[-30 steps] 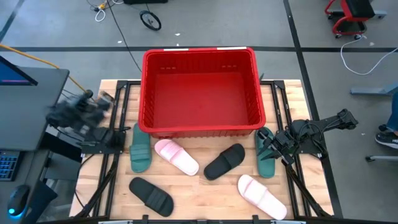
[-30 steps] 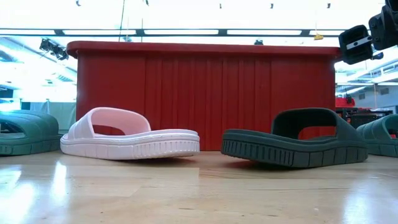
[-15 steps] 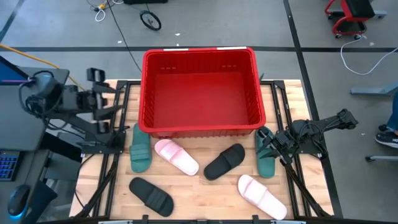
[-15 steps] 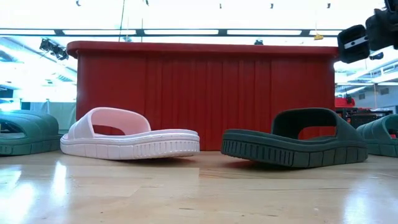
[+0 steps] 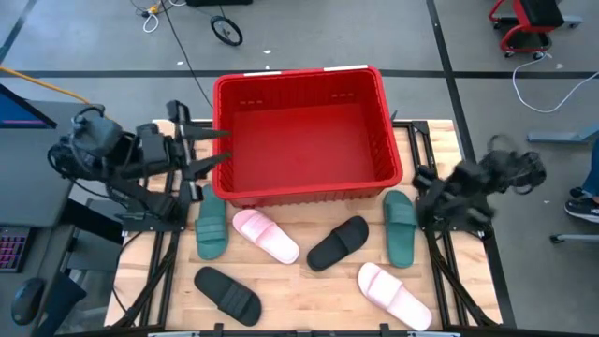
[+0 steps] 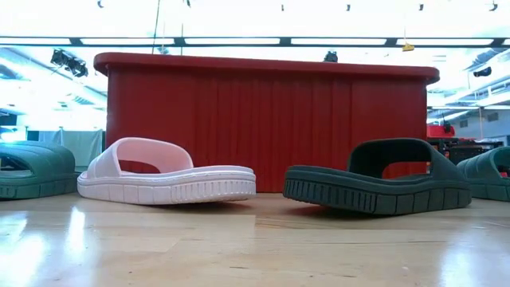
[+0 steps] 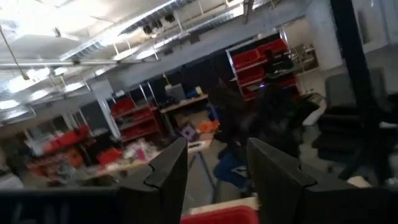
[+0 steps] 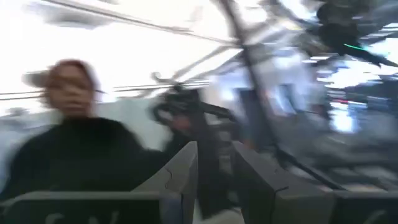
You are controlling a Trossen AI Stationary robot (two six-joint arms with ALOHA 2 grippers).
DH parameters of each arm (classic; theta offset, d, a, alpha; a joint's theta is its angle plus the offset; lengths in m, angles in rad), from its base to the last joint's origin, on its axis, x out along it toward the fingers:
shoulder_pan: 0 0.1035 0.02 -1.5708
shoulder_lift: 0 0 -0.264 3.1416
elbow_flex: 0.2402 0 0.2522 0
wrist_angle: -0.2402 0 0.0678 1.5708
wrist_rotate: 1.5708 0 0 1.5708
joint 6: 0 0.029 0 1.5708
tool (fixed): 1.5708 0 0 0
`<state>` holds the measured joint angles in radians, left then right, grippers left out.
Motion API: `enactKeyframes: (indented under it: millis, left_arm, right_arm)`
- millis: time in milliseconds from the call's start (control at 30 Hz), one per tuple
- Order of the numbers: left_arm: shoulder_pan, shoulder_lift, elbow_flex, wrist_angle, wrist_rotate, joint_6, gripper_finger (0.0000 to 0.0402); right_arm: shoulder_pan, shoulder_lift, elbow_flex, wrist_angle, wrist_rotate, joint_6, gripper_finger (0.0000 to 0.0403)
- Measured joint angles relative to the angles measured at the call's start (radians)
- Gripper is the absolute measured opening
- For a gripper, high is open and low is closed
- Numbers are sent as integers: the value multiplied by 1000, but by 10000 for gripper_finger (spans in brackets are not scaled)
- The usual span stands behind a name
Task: Pick and place slides into bin
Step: Put the right green slide into the red bin
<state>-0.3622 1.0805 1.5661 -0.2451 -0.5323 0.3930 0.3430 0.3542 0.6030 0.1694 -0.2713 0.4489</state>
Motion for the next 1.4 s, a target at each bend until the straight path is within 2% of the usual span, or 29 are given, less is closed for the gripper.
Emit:
enactKeyframes:
  millis: [67,200,333,467,667,800,900,967,1067,1167,1300,1400]
  left_arm:
    - [0,14,0,-1,1,-81,172]
    - [0,39,0,0,1,-195,172]
    - [0,58,0,0,1,-229,172]
    - [0,60,0,8,1,-231,172]
    - [0,58,0,6,1,-311,172]
    - [0,58,0,7,1,-326,172]
    - [0,58,0,7,1,-331,172]
    - [0,58,0,7,1,-331,172]
    - [0,58,0,7,1,-331,172]
    - [0,58,0,7,1,-331,172]
    - [0,58,0,5,1,-331,172]
    - [0,58,0,-1,1,-331,172]
  right_arm:
    - [38,130,133,-67,-61,0,103]
    - [137,421,363,-444,-170,49,103]
    - [261,663,471,-727,-315,219,103]
    - [365,833,487,-737,-322,439,103]
    - [418,975,486,-725,-401,435,103]
    - [441,974,486,-724,-382,469,103]
    - [440,965,487,-778,-338,437,103]
    - [439,964,487,-893,-245,380,103]
    - [440,968,487,-1079,-48,317,103]
    - [437,969,487,-1258,97,325,104]
    - [424,972,480,-1269,154,391,119]
    - [429,995,466,-1234,169,368,145]
